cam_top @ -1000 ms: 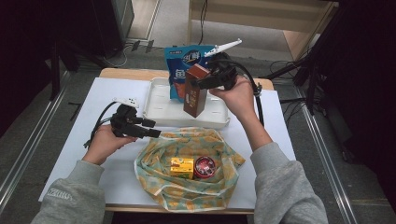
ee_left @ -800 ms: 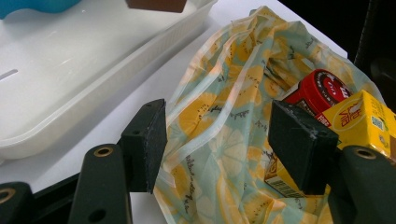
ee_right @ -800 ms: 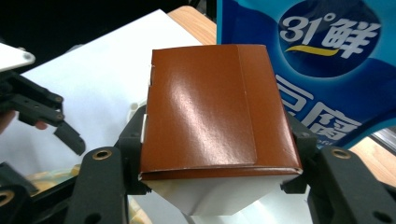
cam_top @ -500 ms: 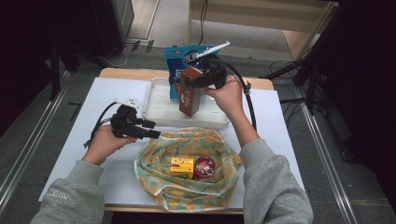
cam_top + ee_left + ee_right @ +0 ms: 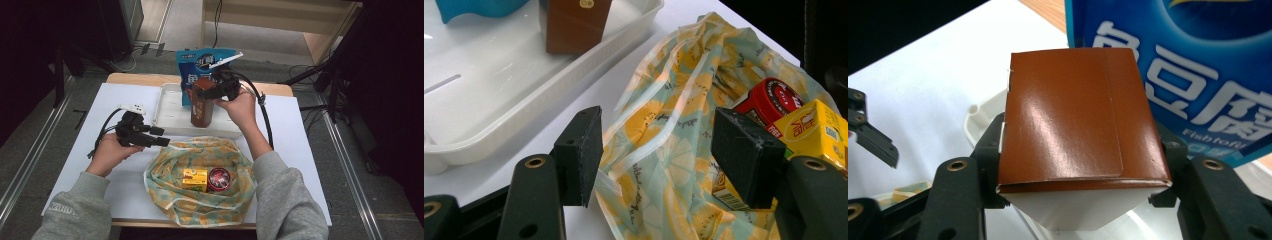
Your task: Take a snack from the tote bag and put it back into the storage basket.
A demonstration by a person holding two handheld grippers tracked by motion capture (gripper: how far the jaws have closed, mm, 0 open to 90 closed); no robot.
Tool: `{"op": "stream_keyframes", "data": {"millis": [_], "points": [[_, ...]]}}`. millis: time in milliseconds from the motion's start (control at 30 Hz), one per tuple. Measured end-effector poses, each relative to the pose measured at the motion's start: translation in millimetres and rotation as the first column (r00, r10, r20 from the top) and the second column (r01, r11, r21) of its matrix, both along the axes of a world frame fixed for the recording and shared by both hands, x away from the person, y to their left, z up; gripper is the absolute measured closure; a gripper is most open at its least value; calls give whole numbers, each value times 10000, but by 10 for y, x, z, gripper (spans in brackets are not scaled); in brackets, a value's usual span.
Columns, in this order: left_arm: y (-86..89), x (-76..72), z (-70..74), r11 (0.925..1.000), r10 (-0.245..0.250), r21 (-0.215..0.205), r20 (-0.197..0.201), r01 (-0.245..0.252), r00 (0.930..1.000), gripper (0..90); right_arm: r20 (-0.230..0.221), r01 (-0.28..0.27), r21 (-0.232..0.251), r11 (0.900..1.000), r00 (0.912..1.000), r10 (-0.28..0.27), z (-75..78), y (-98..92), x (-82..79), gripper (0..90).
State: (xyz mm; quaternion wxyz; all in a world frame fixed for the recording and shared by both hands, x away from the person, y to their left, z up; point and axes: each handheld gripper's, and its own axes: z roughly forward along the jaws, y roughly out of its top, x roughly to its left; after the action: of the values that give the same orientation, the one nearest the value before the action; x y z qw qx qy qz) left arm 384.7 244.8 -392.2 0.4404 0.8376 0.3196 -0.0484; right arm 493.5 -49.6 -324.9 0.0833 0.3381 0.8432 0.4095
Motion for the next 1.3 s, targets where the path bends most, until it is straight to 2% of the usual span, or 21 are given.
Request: {"op": "stream_keyframes", "data": {"millis": [100,200,500,833,967,1133,1300], "points": [[0,8,-10,10000,-28,45,-30,28,10000,380,4,-24,-75,10000,10000,24,-65,-20,4,430],[-6,0,-4,9999,60,106,31,-60,10000,383,17,6,84,10000,10000,-7,-83,-43,-15,430],[-7,1,-1,10000,6,-92,-35,-7,10000,387,65,-38,335,9994,10000,36,-132,-157,-62,430],[-23,-1,-10,10000,-50,18,-90,50,9999,386,272,-206,208,9996,9994,201,-148,-237,-170,431],[-17,-1,0,10000,23,-67,3,-23,10000,388,232,-311,160,9994,9993,307,-156,-295,-208,430],[-26,0,-5,10000,-2,17,-41,2,10000,388,228,-354,25,9994,9991,353,-170,-367,-272,431],[-36,-1,-13,10000,-38,-30,-97,38,9999,388,176,-319,109,9994,9993,317,-207,-477,-312,430]]}}
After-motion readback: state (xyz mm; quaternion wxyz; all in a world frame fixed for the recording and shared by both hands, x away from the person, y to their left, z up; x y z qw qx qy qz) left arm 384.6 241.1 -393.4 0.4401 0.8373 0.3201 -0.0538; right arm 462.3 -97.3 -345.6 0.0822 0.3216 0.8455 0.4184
